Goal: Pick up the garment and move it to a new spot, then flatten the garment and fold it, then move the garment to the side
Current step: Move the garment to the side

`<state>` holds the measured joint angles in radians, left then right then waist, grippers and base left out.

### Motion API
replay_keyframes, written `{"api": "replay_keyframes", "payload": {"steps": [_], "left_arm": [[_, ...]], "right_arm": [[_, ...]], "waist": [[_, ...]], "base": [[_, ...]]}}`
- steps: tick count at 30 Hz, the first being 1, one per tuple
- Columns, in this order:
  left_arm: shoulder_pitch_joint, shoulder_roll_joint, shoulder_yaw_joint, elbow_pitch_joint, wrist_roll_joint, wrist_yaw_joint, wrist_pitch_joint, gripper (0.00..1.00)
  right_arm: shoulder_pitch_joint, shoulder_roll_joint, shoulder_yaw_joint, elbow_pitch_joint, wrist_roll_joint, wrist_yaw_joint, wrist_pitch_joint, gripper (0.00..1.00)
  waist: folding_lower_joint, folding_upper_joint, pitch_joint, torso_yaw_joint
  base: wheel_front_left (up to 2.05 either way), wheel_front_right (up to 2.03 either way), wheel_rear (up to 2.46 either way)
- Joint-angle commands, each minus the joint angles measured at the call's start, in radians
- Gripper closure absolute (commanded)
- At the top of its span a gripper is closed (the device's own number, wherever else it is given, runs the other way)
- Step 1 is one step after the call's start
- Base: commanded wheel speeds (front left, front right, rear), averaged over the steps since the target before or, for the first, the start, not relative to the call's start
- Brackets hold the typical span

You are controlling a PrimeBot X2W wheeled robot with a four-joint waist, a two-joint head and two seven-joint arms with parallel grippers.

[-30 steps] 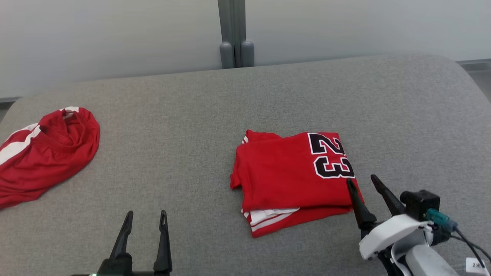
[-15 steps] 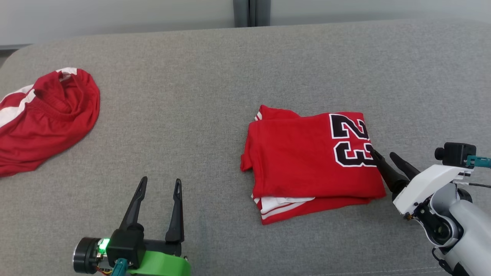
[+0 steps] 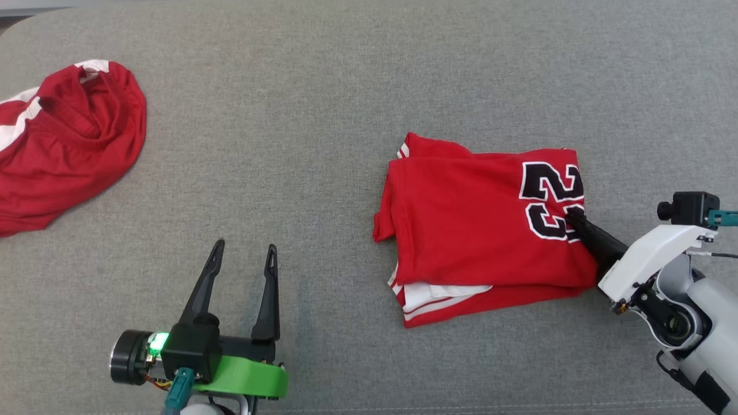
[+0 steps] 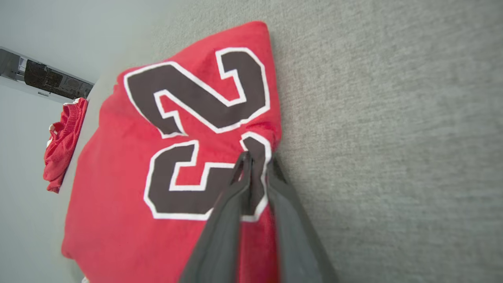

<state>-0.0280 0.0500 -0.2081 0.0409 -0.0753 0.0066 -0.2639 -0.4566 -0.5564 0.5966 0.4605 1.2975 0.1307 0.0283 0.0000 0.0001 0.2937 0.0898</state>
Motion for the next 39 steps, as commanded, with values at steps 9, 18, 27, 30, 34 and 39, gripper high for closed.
{"api": "replay_keyframes", "payload": {"steps": [9,18,27,30,34,39], "left_arm": [[-0.084,0.001,-0.002,-0.037,0.026,-0.032,0.000,0.00],[-0.167,0.009,-0.020,-0.118,0.061,-0.077,0.000,0.00],[-0.208,0.030,-0.040,-0.201,0.073,-0.092,0.000,0.00],[-0.220,0.035,-0.050,-0.224,0.075,-0.097,0.000,0.00],[-0.226,0.044,-0.058,-0.254,0.074,-0.101,0.000,0.00],[-0.227,0.053,-0.056,-0.271,0.069,-0.101,0.000,0.00]], "right_arm": [[-0.162,-0.146,0.029,-0.010,-0.085,-0.001,-0.121,1.00],[-0.348,-0.280,0.000,0.064,-0.169,-0.001,-0.194,1.00],[-0.404,-0.413,-0.108,0.147,-0.159,-0.001,-0.244,1.00],[-0.389,-0.466,-0.154,0.165,-0.145,-0.001,-0.251,1.00],[-0.350,-0.522,-0.211,0.185,-0.129,-0.001,-0.260,1.00],[-0.319,-0.557,-0.264,0.215,-0.141,-0.001,-0.270,0.84]], "waist": [[0.0000,-0.0001,0.156,-0.014],[0.0000,-0.0001,0.294,-0.059],[0.0000,-0.0001,0.386,-0.082],[0.0000,-0.0001,0.406,-0.074],[0.0000,-0.0001,0.426,-0.059],[0.0000,-0.0001,0.434,-0.047]], "base": [[0.00,0.00,0.00],[0.00,0.00,0.00],[0.00,0.00,0.00],[0.00,0.00,0.00],[0.00,0.00,0.00],[0.00,0.00,0.00]]}}
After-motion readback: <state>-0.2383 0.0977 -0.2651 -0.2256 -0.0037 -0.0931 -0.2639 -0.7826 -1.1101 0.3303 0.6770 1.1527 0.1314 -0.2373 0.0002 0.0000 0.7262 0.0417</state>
